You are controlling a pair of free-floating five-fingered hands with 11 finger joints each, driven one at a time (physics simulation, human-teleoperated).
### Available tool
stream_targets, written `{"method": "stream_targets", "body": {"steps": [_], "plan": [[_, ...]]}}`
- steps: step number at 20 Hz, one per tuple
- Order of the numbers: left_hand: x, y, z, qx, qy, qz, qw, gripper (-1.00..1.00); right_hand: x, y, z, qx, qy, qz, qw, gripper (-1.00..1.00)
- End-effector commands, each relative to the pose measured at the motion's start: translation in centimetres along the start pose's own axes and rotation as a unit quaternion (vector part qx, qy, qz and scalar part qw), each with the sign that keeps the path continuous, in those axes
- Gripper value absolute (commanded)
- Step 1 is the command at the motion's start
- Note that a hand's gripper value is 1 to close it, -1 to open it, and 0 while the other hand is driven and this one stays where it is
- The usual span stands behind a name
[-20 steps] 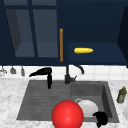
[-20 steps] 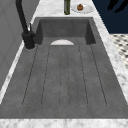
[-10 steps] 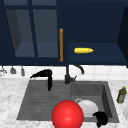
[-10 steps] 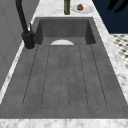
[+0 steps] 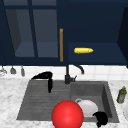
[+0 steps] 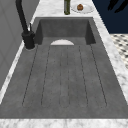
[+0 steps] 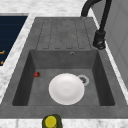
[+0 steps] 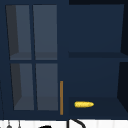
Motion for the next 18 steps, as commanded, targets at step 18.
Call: {"method": "stream_targets", "body": {"steps": [18], "plan": [[-2.5,-6.5,1.0,-0.004,-0.108,-0.023,0.9939,-1.0,0.0,0.0,0.0,0.0,0.0,0.0,1.0,0.0]]}}
